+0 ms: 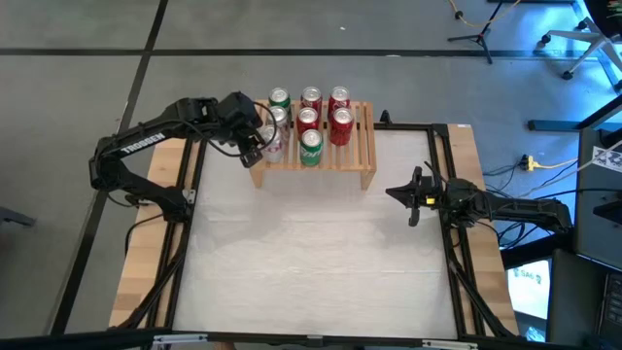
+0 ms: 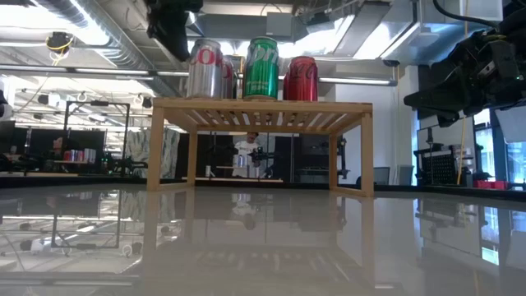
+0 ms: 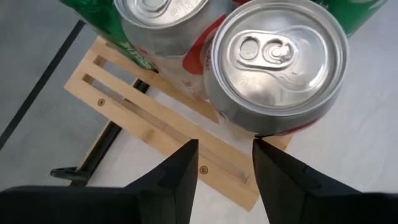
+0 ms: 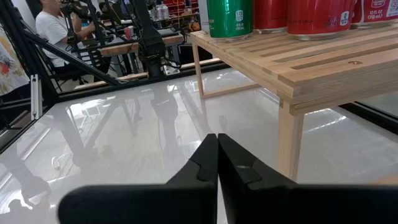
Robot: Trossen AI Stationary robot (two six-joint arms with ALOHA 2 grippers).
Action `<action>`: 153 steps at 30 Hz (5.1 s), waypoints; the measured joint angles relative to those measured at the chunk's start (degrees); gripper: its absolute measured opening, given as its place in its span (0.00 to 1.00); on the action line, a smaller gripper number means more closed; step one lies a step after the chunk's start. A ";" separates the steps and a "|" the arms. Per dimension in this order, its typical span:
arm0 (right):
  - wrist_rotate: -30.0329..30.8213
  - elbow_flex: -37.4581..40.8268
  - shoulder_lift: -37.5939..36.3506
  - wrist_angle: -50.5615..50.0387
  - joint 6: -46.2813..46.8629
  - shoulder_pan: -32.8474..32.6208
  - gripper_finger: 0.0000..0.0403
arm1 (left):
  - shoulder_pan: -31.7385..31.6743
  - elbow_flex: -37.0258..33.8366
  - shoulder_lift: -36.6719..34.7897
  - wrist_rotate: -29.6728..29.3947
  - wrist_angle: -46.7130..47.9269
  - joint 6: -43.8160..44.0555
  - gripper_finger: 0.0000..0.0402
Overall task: Place canned beverage on shelf
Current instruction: Put the silver/red soda can on the shelf aligned with the silver/red soda can, then return to Home Position
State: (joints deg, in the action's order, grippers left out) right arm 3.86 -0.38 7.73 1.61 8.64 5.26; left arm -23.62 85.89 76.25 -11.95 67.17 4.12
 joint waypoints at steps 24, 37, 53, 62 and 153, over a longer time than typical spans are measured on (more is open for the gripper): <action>0.00 -0.01 0.01 0.00 -0.02 0.01 0.01 | 0.00 0.00 -6.46 4.20 -0.61 -0.57 0.35; 0.00 0.00 0.01 0.00 0.00 0.00 0.01 | 4.15 -12.25 -21.68 15.56 -23.20 -7.64 0.17; 0.00 0.00 0.00 0.00 0.00 0.00 0.01 | 4.33 -47.83 -47.23 22.52 -50.82 -7.18 0.00; 0.02 -0.01 0.01 0.00 0.00 0.01 0.01 | 4.33 -62.17 -61.53 22.61 -60.77 -4.60 0.00; 0.00 -0.02 0.02 0.00 0.00 0.00 0.01 | 8.73 -85.48 -76.11 27.35 -70.44 4.72 0.00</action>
State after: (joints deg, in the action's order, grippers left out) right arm 3.86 -0.40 7.75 1.61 8.64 5.26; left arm -14.88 0.40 0.14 15.40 -3.27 8.84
